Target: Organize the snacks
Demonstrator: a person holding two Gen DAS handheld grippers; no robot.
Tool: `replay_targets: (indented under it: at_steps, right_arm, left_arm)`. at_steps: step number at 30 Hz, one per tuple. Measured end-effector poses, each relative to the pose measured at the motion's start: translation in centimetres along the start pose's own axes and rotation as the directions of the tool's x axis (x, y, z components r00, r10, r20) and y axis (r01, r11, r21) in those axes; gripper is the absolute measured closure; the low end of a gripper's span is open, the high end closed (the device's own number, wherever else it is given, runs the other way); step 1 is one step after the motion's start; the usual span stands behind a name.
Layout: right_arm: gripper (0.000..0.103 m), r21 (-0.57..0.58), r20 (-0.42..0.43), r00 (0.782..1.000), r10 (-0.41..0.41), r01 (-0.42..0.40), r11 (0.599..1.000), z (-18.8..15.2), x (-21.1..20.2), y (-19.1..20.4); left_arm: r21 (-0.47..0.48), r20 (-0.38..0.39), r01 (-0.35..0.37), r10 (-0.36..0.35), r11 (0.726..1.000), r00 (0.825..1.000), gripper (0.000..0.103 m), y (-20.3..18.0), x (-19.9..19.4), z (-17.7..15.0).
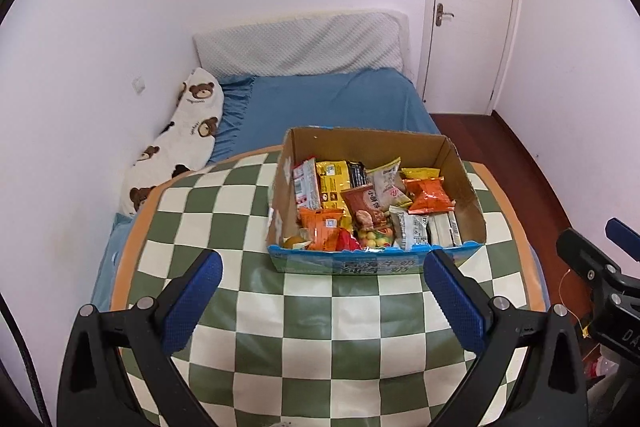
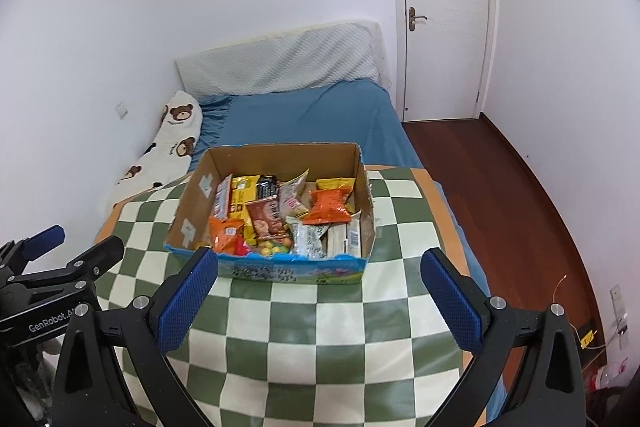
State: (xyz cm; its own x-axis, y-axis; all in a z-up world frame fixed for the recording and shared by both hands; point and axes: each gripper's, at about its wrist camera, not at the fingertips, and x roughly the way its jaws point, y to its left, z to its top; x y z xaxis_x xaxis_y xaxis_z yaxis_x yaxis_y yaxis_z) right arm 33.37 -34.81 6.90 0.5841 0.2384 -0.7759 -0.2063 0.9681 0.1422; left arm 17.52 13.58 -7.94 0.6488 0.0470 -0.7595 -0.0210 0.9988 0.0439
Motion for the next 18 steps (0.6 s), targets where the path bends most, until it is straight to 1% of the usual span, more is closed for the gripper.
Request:
replay_targets:
  at_steps: [2, 6, 11, 13, 18]
  right_arm:
    - [0.000, 0.005, -0.007, 1.000, -0.007, 0.007, 1.000, 0.3, 1.3, -0.1]
    - [0.000, 0.010, -0.023, 1.000, -0.022, 0.022, 1.000, 0.8, 3.7, -0.3]
    - [0.000, 0.015, -0.059, 0.998, -0.035, 0.036, 0.999, 0.8, 6.5, -0.5]
    - [0.000, 0.020, -0.076, 0.996, -0.040, 0.041, 0.999, 0.7, 7.5, -0.7]
    - [0.000, 0.023, -0.098, 0.994, -0.046, 0.049, 0.999, 0.7, 8.7, -0.9]
  left_arm:
    - [0.009, -0.007, -0.017, 0.017, 1.000, 1.000, 0.000, -0.2, 1.2, 0.3]
    - [0.008, -0.039, -0.024, 0.024, 1.000, 0.999, 0.000, -0.3, 3.6, 0.6]
    - [0.002, -0.059, -0.033, 0.033, 0.999, 0.998, 0.000, -0.4, 5.9, 0.9]
    - [-0.001, -0.064, -0.032, 0.032, 0.999, 0.997, 0.000, -0.5, 6.5, 1.0]
    - [0.004, -0.067, -0.026, 0.027, 1.000, 0.997, 0.000, -0.9, 7.0, 1.2]
